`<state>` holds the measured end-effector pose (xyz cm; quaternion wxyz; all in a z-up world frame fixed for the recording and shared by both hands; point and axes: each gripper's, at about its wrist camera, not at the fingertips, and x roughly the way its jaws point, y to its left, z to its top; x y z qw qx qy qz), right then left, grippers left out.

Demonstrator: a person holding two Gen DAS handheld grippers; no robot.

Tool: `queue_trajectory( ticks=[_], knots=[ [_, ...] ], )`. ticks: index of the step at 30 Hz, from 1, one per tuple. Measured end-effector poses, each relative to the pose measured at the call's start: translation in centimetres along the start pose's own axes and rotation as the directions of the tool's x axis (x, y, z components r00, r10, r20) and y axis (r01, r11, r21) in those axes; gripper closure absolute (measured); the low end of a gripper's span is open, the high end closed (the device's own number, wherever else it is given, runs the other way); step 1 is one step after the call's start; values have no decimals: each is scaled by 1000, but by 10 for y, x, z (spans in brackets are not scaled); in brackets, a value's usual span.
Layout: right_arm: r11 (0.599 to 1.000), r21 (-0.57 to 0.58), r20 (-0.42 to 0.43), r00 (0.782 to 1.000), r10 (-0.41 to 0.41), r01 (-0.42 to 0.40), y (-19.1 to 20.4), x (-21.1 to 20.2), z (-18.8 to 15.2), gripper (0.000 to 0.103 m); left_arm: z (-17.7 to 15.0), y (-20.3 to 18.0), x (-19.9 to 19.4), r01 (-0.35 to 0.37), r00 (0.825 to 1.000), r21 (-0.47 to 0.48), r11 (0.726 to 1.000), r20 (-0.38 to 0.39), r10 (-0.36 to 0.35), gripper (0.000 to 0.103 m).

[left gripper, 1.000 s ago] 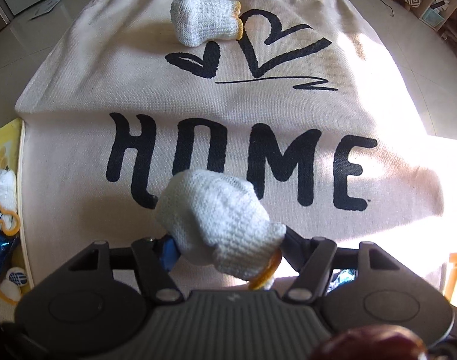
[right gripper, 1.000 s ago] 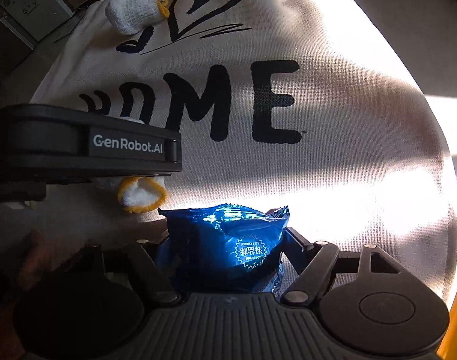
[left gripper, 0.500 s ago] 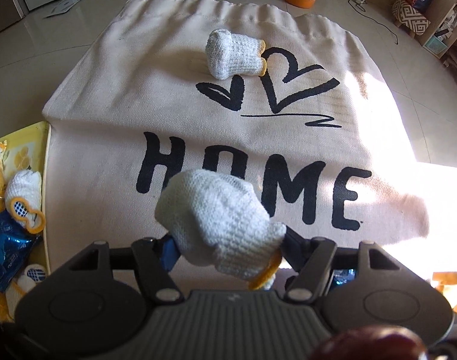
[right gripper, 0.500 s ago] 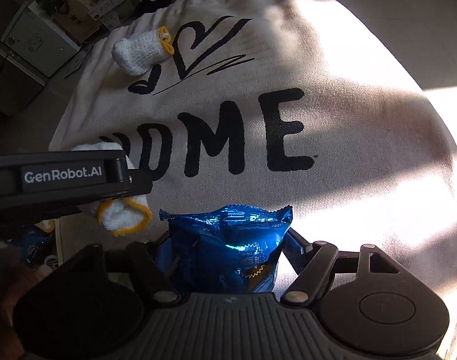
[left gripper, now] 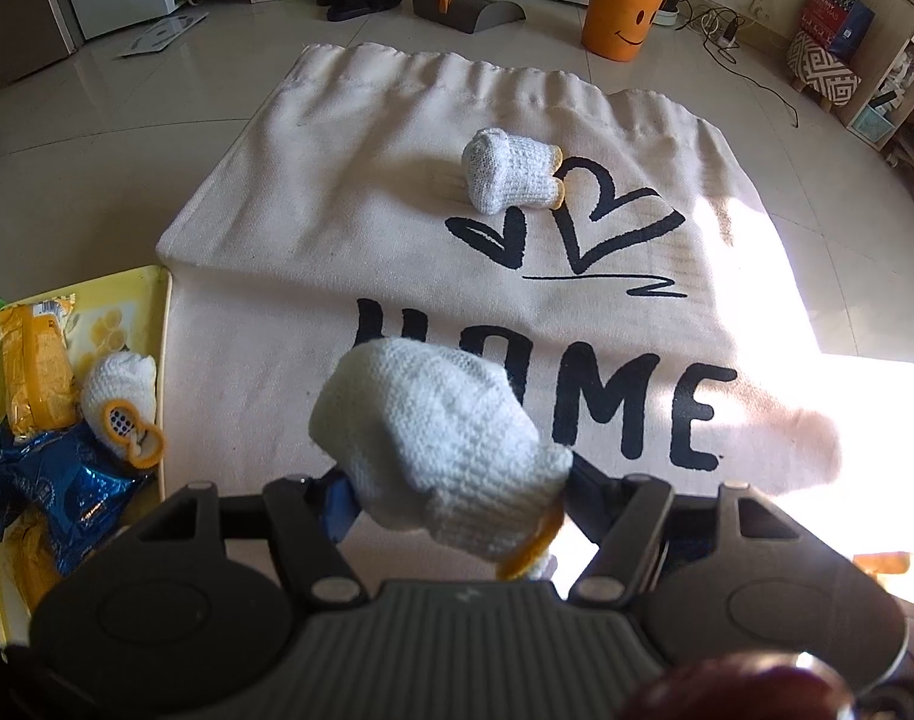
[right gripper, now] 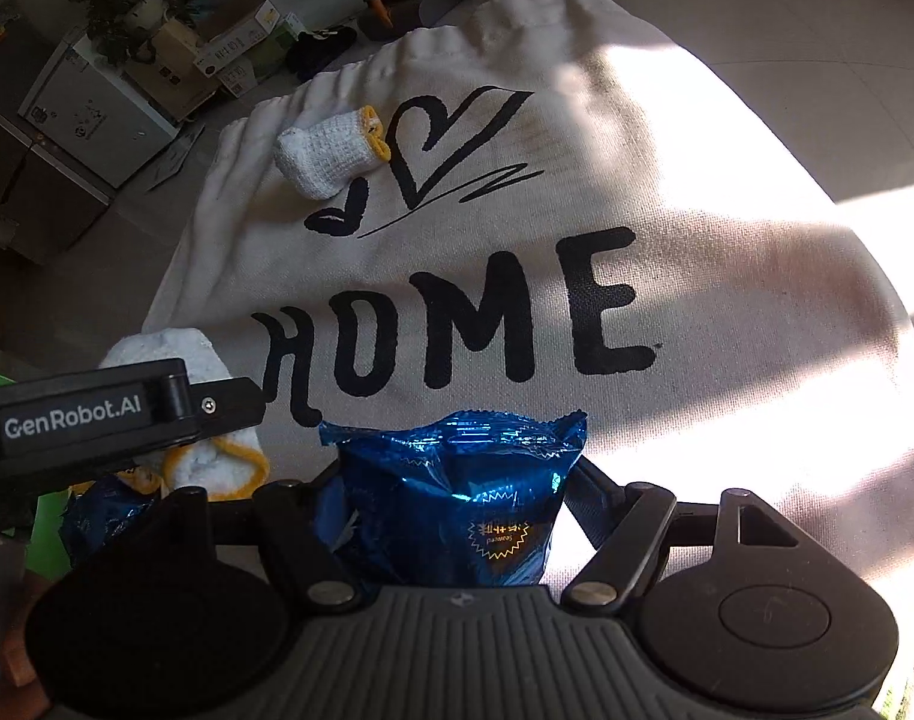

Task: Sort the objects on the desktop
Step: 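Lift the held glove and packet and carry both toward the yellow tray, then open both tools to drop the glove and packet onto the tray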

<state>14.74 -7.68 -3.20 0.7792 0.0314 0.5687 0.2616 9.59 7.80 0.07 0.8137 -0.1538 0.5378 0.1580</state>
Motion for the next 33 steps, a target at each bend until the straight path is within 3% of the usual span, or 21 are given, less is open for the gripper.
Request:
queue_trajectory(
  ticks=[10, 22, 28, 33],
  knots=[
    [1000, -1, 51, 999, -14, 15, 12, -25, 2, 30, -5, 8, -32, -8, 999, 6, 1000, 42, 8, 37],
    [999, -44, 68, 998, 0, 3, 36, -30, -2, 30, -5, 32, -50, -40, 998, -61, 997, 52, 43, 37],
    [998, -69, 56, 998, 16, -13, 55, -21, -4, 30, -6, 58, -55, -81, 995, -132, 988, 49, 88, 37],
    [994, -104, 45, 998, 49, -45, 80, -14, -8, 30, -8, 88, -54, -142, 989, -223, 965, 18, 149, 37]
  ],
)
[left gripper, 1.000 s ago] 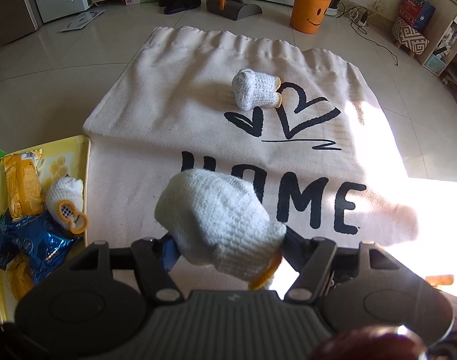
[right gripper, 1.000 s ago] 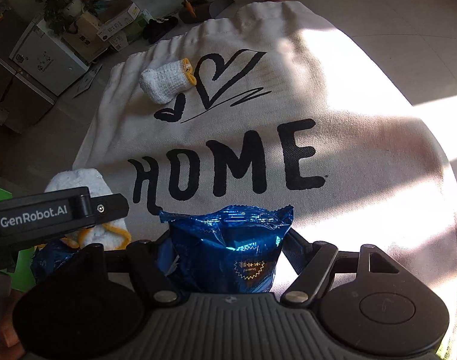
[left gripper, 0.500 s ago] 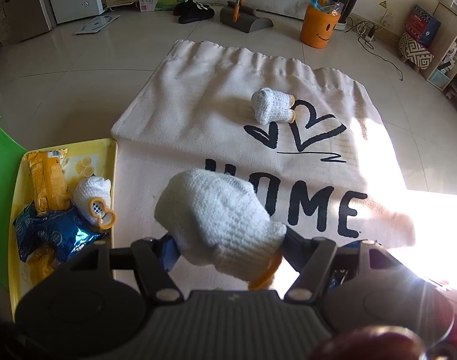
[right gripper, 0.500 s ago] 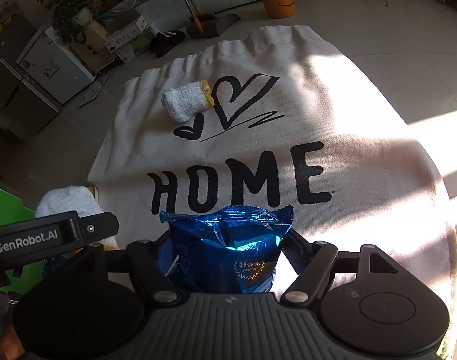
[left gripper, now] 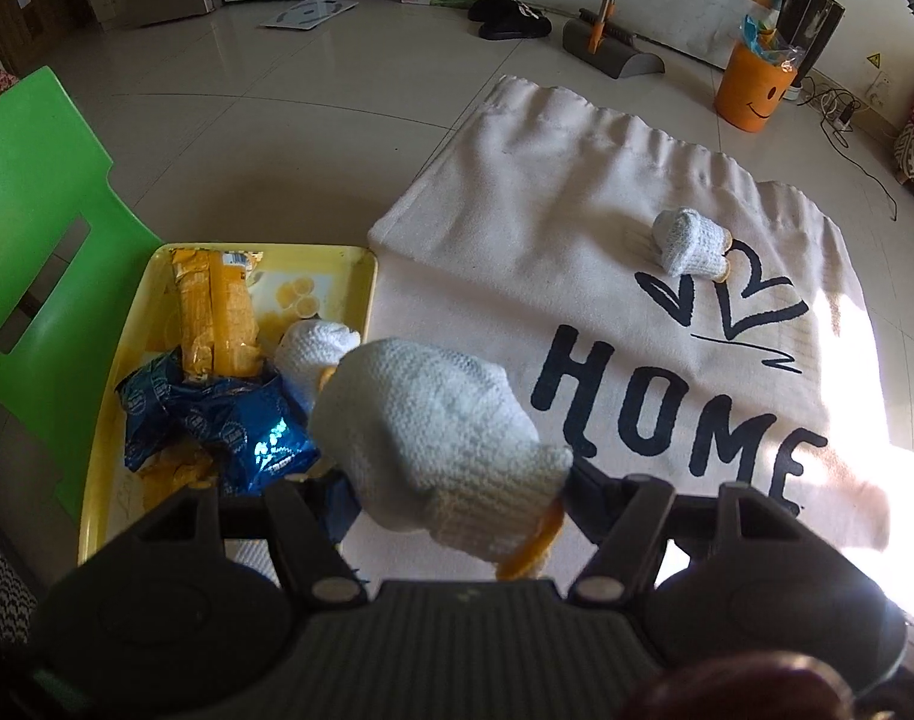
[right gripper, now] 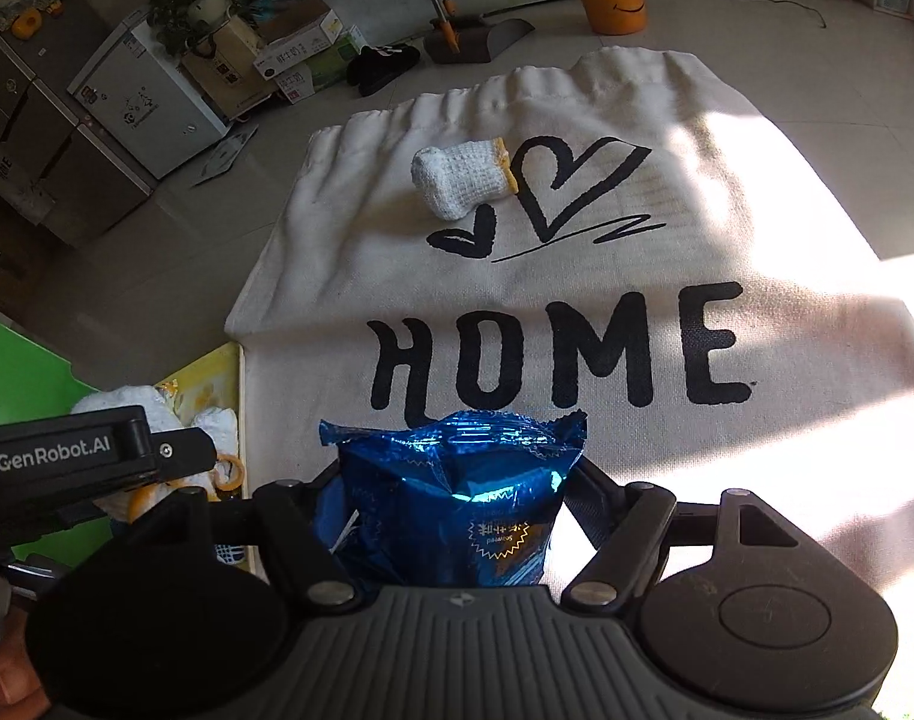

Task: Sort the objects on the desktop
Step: 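Open both tools to drop the glove and packet onto the tray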

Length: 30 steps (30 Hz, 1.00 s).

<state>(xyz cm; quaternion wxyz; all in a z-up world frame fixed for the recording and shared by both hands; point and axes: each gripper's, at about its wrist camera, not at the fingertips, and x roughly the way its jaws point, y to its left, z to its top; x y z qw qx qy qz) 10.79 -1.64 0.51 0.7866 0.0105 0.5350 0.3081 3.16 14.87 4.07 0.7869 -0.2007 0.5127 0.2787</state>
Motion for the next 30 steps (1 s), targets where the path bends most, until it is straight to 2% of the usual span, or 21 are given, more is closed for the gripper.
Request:
queue_trajectory(
  ticks=[7, 10, 13, 16, 20, 26, 30],
  knots=[
    [998, -45, -21, 999, 40, -41, 37, 19, -6, 30, 7, 44, 8, -59, 998, -128, 990, -44, 53, 37],
    [997, -63, -22, 998, 51, -52, 51, 27, -7, 30, 8, 64, 14, -91, 994, -187, 978, -74, 78, 37],
    [994, -86, -15, 998, 66, -67, 69, 36, -6, 30, 6, 88, 19, -137, 987, -264, 955, -116, 109, 37],
    [987, -112, -5, 993, 115, -114, 87, 45, -6, 30, 4, 113, 27, -194, 974, -346, 918, -181, 137, 37],
    [970, -147, -2, 981, 194, -193, 110, 59, -6, 30, -3, 148, 35, -284, 950, -445, 849, -251, 186, 37],
    [933, -206, -15, 954, 299, -296, 142, 75, -9, 30, -10, 182, 42, -401, 908, -519, 755, -334, 252, 37],
    [908, -223, -34, 934, 356, -354, 156, 87, -9, 30, -13, 196, 46, -436, 890, -538, 722, -376, 258, 37]
  ],
)
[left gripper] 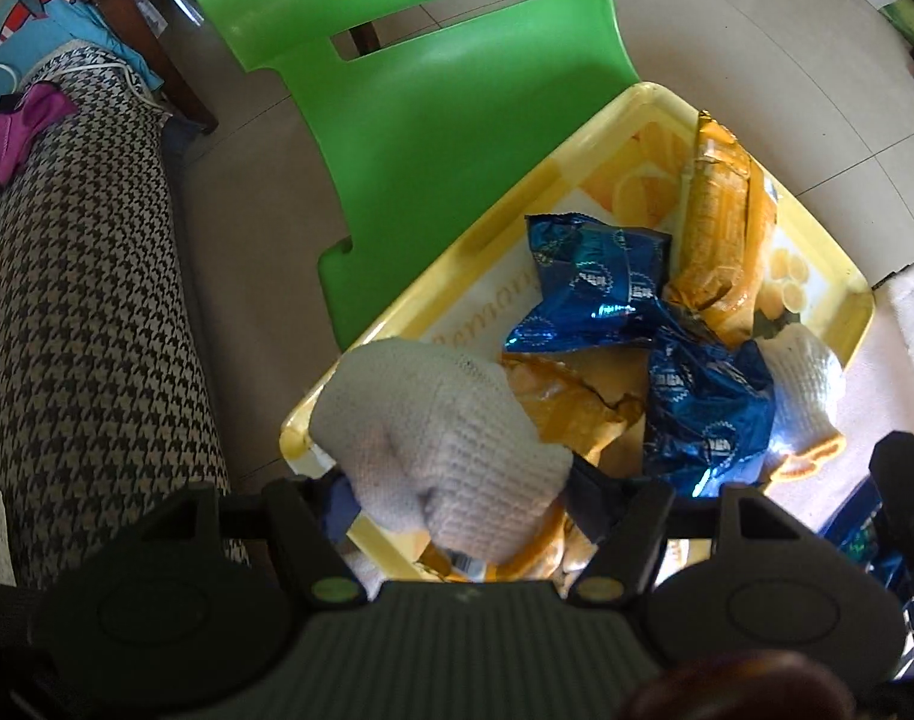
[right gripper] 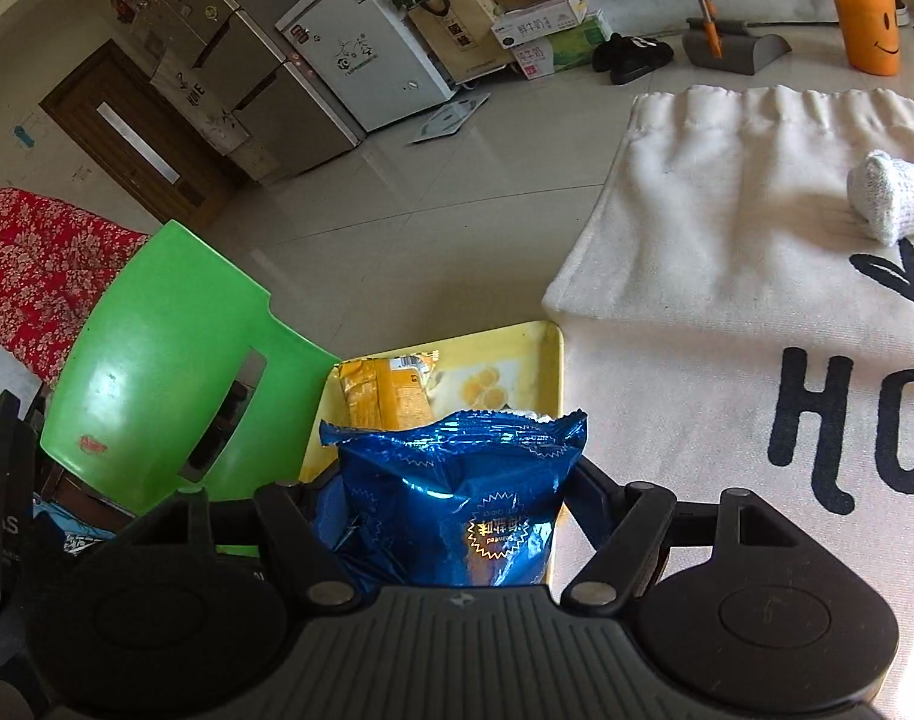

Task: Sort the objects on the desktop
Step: 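Open both tools to drop the glove and packet onto the tray, then withdraw both tools from the tray back over the mat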

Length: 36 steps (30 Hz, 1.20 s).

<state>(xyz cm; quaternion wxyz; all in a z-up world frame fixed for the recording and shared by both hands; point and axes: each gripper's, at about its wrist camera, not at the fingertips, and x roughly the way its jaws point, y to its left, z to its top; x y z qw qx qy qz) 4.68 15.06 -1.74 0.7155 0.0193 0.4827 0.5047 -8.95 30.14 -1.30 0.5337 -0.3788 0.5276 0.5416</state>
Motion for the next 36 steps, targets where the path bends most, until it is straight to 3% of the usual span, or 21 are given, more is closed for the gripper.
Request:
queue_trajectory(
  ticks=[5, 13, 16, 18, 20, 27, 32, 36],
  knots=[
    [999, 20, 8, 999, 45, -46, 5, 19, 8, 30, 8, 10, 10, -25, 999, -46, 999, -36, 23, 36],
    [992, 74, -17, 995, 101, -100, 5, 58, 15, 29, 8, 6, 20, -56, 996, -41, 998, -69, 54, 31],
    [992, 96, -27, 996, 90, -87, 2, 66, 14, 22, 8, 5, 22, -69, 996, -37, 997, -65, 67, 15],
    [992, 94, -23, 995, 92, -90, 1, 64, 15, 21, 8, 2, 21, -66, 997, -33, 997, -53, 64, 15],
    [991, 95, -11, 996, 94, -93, 0, 61, 19, 19, 8, 1, 18, -59, 997, -36, 998, -45, 58, 7],
    [992, 94, 13, 997, 79, -80, -4, 48, 22, 17, 9, 1, 10, -25, 999, -39, 999, -32, 24, 7],
    [997, 51, 24, 998, 52, -53, 1, 35, 27, 17, 6, -4, -9, 13, 999, -17, 1000, 51, -12, 7],
    [999, 34, 45, 999, 11, -12, 0, 15, 28, 17, 5, -6, -12, 54, 998, -8, 999, 39, -53, 7]
  ],
)
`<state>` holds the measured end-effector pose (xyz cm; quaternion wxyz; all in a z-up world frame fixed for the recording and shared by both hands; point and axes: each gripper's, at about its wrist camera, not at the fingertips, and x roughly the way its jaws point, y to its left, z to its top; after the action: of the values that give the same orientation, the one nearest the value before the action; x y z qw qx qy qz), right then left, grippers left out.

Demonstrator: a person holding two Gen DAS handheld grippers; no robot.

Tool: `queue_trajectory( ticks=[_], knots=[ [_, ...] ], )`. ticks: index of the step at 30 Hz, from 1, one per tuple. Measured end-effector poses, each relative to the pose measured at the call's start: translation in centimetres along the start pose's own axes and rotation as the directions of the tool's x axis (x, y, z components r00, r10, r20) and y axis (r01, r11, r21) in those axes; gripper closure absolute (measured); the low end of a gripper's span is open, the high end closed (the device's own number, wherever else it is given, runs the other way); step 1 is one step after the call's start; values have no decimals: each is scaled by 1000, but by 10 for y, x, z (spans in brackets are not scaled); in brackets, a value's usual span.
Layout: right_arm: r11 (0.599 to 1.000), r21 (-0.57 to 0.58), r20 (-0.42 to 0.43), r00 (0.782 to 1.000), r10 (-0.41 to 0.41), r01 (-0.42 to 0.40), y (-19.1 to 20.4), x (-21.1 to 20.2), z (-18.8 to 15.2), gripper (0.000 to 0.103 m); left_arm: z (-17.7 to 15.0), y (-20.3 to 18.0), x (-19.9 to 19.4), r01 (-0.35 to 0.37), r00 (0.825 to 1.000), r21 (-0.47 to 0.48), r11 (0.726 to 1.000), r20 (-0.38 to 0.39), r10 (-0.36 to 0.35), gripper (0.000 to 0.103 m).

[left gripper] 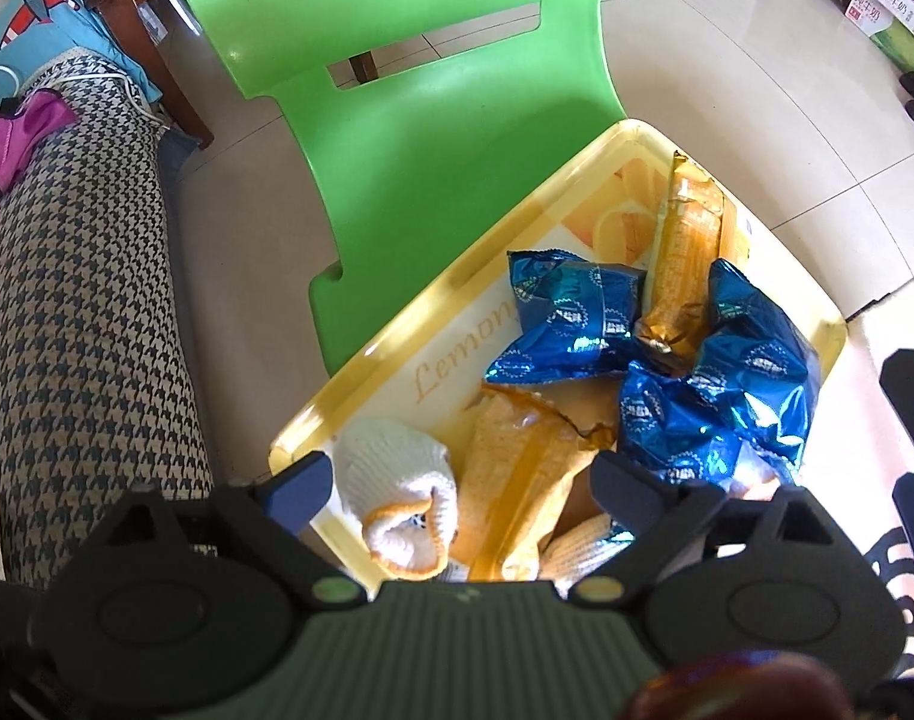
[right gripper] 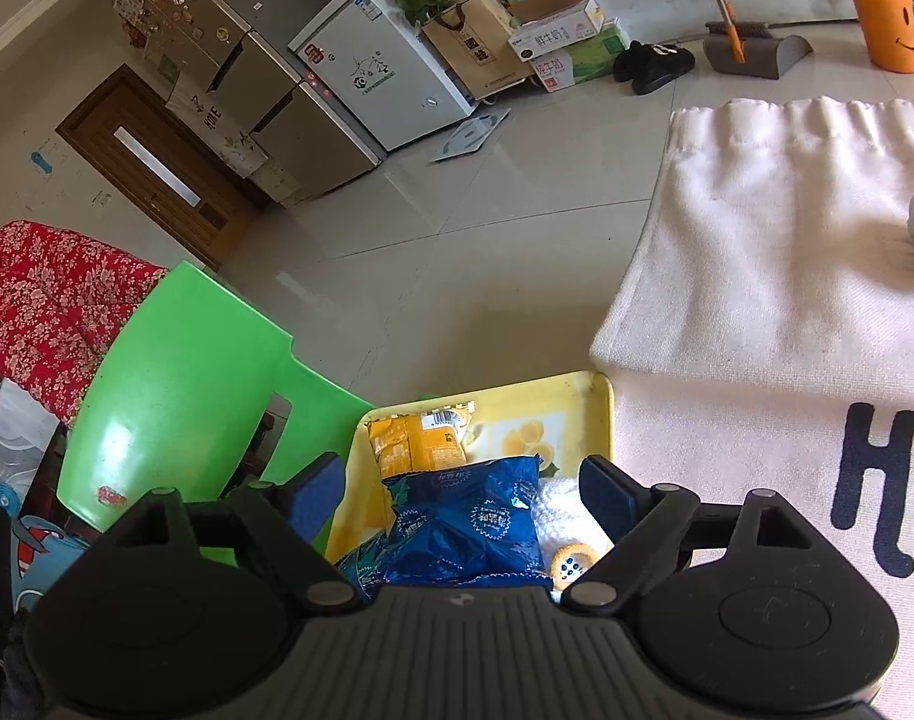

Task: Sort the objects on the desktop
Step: 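Withdraw both tools from the tray back over the mat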

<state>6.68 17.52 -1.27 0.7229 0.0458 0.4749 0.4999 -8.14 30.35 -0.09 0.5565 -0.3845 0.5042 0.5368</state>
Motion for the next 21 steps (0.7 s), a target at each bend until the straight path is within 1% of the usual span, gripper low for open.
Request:
queue_trajectory(
  ticks=[4, 7, 8, 10, 12, 15, 18, 21],
  knots=[
    [998, 26, 27, 998, -54, 54, -8, -27, -1, 17, -2, 0, -4, 23, 1000, 2, 1000, -1, -23, 7],
    [994, 47, 57, 993, -105, 102, -17, -55, -7, 17, -4, -2, -13, 66, 997, 11, 998, 32, -66, 7],
    [991, 53, 66, 990, -124, 120, -20, -66, -10, 17, -6, -5, -16, 95, 994, 33, 995, 49, -97, 7],
    [985, 72, 87, 983, -162, 156, -28, -88, -19, 16, -11, -13, -24, 126, 988, 92, 988, 72, -133, 6],
    [976, 103, 102, 974, -201, 191, -39, -112, -31, 14, -19, -23, -30, 166, 980, 155, 974, 87, -181, 6],
    [954, 150, 114, 954, -277, 259, -53, -144, -47, 12, -33, -39, -38, 226, 964, 265, 937, 74, -254, 6],
    [930, 173, 113, 932, -344, 323, -62, -168, -63, 12, -52, -53, -47, 257, 949, 363, 896, 82, -305, 6],
    [904, 207, 93, 913, -398, 373, -73, -189, -78, 12, -78, -68, -59, 285, 928, 487, 826, 78, -366, 6]
  ],
)
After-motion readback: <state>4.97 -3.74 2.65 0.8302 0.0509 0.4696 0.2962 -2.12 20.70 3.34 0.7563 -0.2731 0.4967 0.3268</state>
